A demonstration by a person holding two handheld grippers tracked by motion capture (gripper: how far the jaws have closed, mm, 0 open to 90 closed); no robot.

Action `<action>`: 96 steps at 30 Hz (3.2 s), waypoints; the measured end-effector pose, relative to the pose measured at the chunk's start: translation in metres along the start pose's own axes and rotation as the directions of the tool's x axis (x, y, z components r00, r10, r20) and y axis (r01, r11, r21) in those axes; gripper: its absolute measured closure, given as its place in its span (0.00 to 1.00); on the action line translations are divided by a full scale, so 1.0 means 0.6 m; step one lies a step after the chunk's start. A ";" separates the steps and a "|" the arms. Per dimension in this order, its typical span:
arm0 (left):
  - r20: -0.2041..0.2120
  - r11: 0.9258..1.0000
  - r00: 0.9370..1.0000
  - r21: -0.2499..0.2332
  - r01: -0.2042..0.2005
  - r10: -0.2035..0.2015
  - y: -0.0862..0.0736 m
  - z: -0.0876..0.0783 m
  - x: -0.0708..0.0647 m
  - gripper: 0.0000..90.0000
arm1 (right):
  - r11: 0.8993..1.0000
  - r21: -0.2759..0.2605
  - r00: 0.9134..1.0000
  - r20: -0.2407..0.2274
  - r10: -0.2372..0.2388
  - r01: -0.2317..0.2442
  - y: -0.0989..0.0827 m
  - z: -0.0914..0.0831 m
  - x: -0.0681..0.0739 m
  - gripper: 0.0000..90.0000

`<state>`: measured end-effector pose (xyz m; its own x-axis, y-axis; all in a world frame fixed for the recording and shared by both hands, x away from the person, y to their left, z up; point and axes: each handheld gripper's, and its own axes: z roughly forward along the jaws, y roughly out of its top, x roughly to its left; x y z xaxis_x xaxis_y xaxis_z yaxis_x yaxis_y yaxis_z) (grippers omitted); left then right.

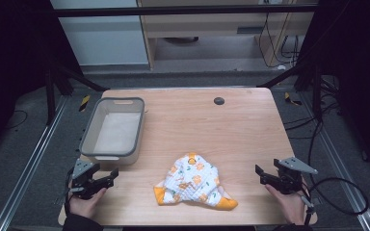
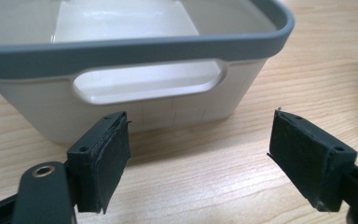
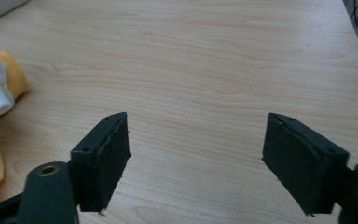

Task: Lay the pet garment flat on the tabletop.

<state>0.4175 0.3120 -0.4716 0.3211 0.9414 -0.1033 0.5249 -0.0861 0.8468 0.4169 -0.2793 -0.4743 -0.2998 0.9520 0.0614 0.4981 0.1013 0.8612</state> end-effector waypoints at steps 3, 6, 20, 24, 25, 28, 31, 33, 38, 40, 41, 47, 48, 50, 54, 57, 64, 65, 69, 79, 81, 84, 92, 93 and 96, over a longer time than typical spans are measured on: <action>0.009 1.000 1.000 -0.008 0.004 -0.004 0.000 -0.003 -0.004 0.23 | 1.000 0.004 1.000 -0.014 0.005 -0.005 0.000 -0.004 0.003 0.31; 0.027 1.000 1.000 -0.016 0.007 -0.006 0.000 -0.008 -0.012 0.23 | 1.000 0.000 1.000 -0.016 -0.010 0.010 0.002 -0.007 0.006 0.37; 0.045 0.997 0.996 -0.040 -0.069 0.071 0.022 -0.009 -0.039 0.25 | 0.999 0.004 0.996 -0.084 -0.035 0.035 0.040 0.005 0.023 0.39; 0.052 0.996 0.996 -0.065 -0.069 0.072 0.034 -0.016 -0.039 0.29 | 0.999 -0.012 0.994 -0.101 -0.034 0.033 0.057 0.007 0.025 0.37; 0.049 0.995 0.996 -0.072 -0.071 0.075 0.039 -0.018 -0.038 0.29 | 0.999 -0.013 0.994 -0.102 -0.035 0.034 0.062 0.007 0.026 0.36; 0.052 0.993 0.996 -0.096 -0.070 0.075 0.054 -0.026 -0.039 0.31 | 0.999 -0.029 0.994 -0.107 -0.037 0.034 0.078 0.008 0.026 0.35; 0.056 0.991 0.995 -0.113 -0.073 0.080 0.068 -0.031 -0.040 0.31 | 0.999 -0.041 0.992 -0.121 -0.033 0.028 0.089 0.007 0.026 0.34; 0.058 0.990 0.995 -0.121 -0.073 0.080 0.073 -0.031 -0.041 0.31 | 0.999 -0.043 0.992 -0.123 -0.034 0.029 0.093 0.006 0.027 0.34; 0.069 0.987 0.992 -0.126 -0.098 0.107 0.094 -0.028 -0.052 0.32 | 0.997 -0.060 0.990 -0.130 -0.057 0.050 0.113 0.004 0.037 0.35; 0.085 0.986 0.989 -0.129 -0.108 0.120 0.106 -0.023 -0.063 0.32 | 0.996 -0.079 0.988 -0.148 -0.053 0.042 0.125 0.003 0.046 0.35; 0.085 0.986 0.989 -0.129 -0.108 0.120 0.106 -0.023 -0.063 0.32 | 0.996 -0.079 0.988 -0.148 -0.053 0.042 0.125 0.003 0.046 0.35; 0.138 0.985 0.980 -0.115 -0.127 0.143 0.125 -0.006 -0.094 0.31 | 0.994 -0.083 0.979 -0.185 -0.081 0.067 0.138 0.007 0.069 0.36; 0.140 0.985 0.979 -0.114 -0.133 0.148 0.126 -0.002 -0.100 0.32 | 0.994 -0.079 0.976 -0.200 -0.087 0.073 0.141 0.011 0.076 0.36; 0.147 0.983 0.977 -0.119 -0.141 0.158 0.129 0.006 -0.113 0.32 | 0.994 -0.076 0.974 -0.207 -0.091 0.076 0.141 0.014 0.080 0.36; 0.177 0.983 0.970 -0.108 -0.147 0.164 0.131 0.021 -0.133 0.33 | 0.994 -0.064 0.966 -0.236 -0.102 0.090 0.140 0.024 0.092 0.37; 0.198 0.983 0.965 -0.090 -0.159 0.174 0.131 0.034 -0.147 0.34 | 0.994 -0.062 0.965 -0.242 -0.105 0.093 0.135 0.032 0.099 0.38; 0.231 0.978 0.951 -0.038 -0.205 0.208 0.122 0.061 -0.174 0.34 | 0.994 -0.030 0.954 -0.278 -0.111 0.106 0.121 0.050 0.114 0.38; 0.239 0.976 0.947 -0.027 -0.216 0.216 0.118 0.067 -0.180 0.34 | 0.994 -0.025 0.951 -0.288 -0.109 0.106 0.119 0.053 0.117 0.39; 0.256 0.975 0.942 -0.007 -0.221 0.215 0.110 0.077 -0.189 0.34 | 0.994 -0.017 0.947 -0.300 -0.111 0.111 0.115 0.058 0.124 0.39; 0.299 0.960 0.923 0.060 -0.273 0.243 0.093 0.106 -0.214 0.34 | 0.990 0.036 0.926 -0.360 -0.117 0.139 0.097 0.080 0.146 0.41; 0.307 0.958 0.920 0.071 -0.276 0.243 0.089 0.112 -0.217 0.34 | 0.988 0.052 0.922 -0.369 -0.119 0.148 0.092 0.085 0.151 0.41; 0.321 0.953 0.915 0.093 -0.287 0.244 0.082 0.123 -0.224 0.34 | 0.984 0.072 0.911 -0.394 -0.125 0.166 0.085 0.094 0.160 0.41; 0.351 0.934 0.900 0.150 -0.325 0.257 0.068 0.140 -0.237 0.32 | 0.976 0.102 0.892 -0.432 -0.133 0.195 0.073 0.106 0.175 0.43; 0.364 0.927 0.894 0.162 -0.339 0.263 0.065 0.143 -0.242 0.31 | 0.973 0.118 0.889 -0.439 -0.127 0.197 0.069 0.109 0.179 0.45; 0.366 0.924 0.891 0.163 -0.347 0.270 0.060 0.146 -0.246 0.33 | 0.970 0.124 0.887 -0.441 -0.135 0.210 0.065 0.112 0.181 0.48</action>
<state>0.4580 0.1414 -0.4715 0.7164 0.6956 -0.0547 0.5021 -0.4595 0.7326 0.4584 -0.1528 -0.4675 -0.6923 0.7035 0.1604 0.5210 0.3335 0.7857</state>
